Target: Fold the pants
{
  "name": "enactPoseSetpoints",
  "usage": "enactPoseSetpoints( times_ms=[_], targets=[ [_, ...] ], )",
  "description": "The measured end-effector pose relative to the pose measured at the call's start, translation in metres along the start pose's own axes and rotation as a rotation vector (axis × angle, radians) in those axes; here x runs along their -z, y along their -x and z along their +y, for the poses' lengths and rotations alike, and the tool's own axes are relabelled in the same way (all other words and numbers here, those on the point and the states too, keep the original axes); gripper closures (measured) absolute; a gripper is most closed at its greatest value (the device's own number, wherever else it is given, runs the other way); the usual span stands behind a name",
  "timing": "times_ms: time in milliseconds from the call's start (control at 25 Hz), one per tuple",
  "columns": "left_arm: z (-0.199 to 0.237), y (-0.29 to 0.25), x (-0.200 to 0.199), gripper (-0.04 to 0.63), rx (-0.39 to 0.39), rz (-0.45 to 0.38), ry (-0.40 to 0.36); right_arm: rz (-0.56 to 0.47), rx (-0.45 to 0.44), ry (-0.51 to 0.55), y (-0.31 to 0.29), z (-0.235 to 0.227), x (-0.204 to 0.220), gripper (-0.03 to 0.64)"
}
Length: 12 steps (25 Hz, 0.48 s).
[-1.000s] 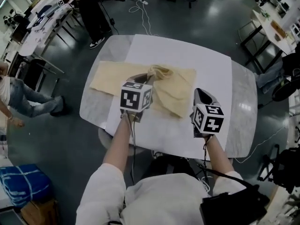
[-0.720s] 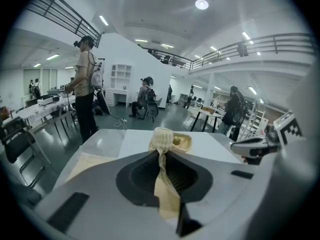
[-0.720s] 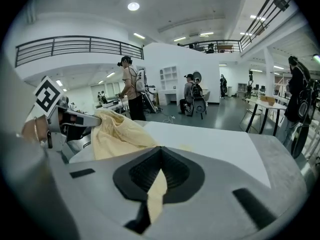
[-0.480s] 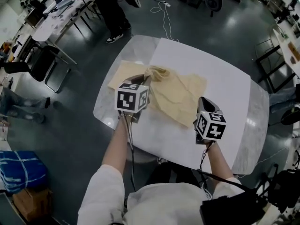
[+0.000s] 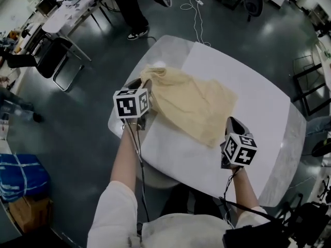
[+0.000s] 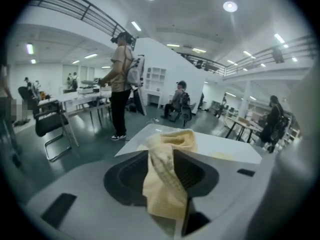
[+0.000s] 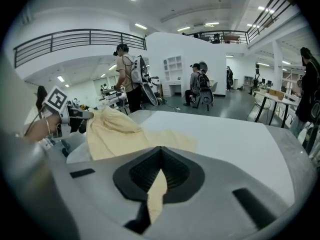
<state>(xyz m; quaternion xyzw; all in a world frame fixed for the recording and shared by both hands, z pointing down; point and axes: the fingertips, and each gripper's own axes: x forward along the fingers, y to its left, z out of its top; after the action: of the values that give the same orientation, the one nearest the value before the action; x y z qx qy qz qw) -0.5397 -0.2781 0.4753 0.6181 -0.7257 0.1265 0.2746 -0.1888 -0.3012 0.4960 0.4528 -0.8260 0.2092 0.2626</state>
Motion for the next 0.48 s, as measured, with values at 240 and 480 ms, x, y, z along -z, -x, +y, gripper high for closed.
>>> enactPoseSetpoints(
  times_ms=[240, 480],
  targets=[
    [0.047, -0.006, 0.045, 0.393, -0.066, 0.003, 0.054, 0.053, 0.003, -0.003, -0.02, 0.005, 0.031, 0.624],
    [-0.016, -0.007, 0.072, 0.393, 0.067, 0.057, -0.065, 0.051, 0.025, -0.043, -0.022, 0.01, 0.038, 0.624]
  ],
)
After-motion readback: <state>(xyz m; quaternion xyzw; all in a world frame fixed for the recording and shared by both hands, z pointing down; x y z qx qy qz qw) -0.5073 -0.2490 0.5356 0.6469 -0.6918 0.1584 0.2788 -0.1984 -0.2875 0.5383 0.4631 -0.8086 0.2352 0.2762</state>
